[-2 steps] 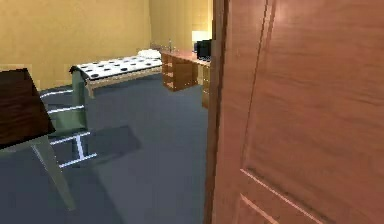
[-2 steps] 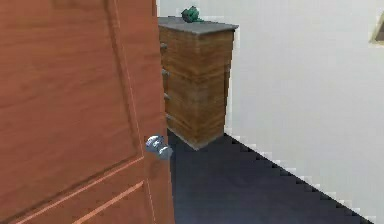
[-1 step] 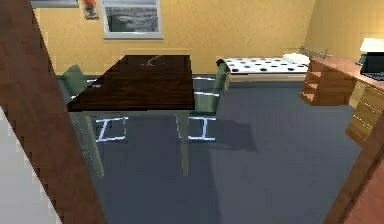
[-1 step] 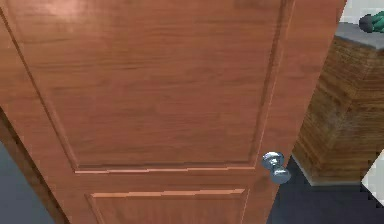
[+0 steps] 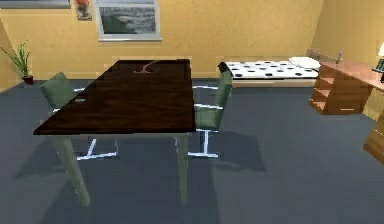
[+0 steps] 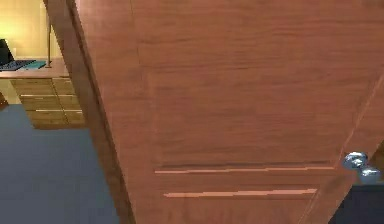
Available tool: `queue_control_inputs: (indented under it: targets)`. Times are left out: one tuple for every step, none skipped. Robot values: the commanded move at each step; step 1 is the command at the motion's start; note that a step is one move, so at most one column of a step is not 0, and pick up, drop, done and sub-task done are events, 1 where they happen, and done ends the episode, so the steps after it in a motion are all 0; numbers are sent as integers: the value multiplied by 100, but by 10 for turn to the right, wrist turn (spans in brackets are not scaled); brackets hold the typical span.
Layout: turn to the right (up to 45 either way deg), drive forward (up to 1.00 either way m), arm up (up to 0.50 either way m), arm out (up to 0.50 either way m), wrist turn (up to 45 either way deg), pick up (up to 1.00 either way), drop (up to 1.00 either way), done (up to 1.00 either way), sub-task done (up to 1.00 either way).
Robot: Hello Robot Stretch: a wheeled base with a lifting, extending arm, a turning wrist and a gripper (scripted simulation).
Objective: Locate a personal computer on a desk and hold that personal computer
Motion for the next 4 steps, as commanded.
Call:
queue_control_inputs:
  targets:
    - [0,15,0,0,0,0,0,0,0]
    - [-30,0,0,0,0,0,0,0,0]
    - [0,30,0,0,0,0,0,0,0]
    - [450,0,0,0,0,0,0,0,0]
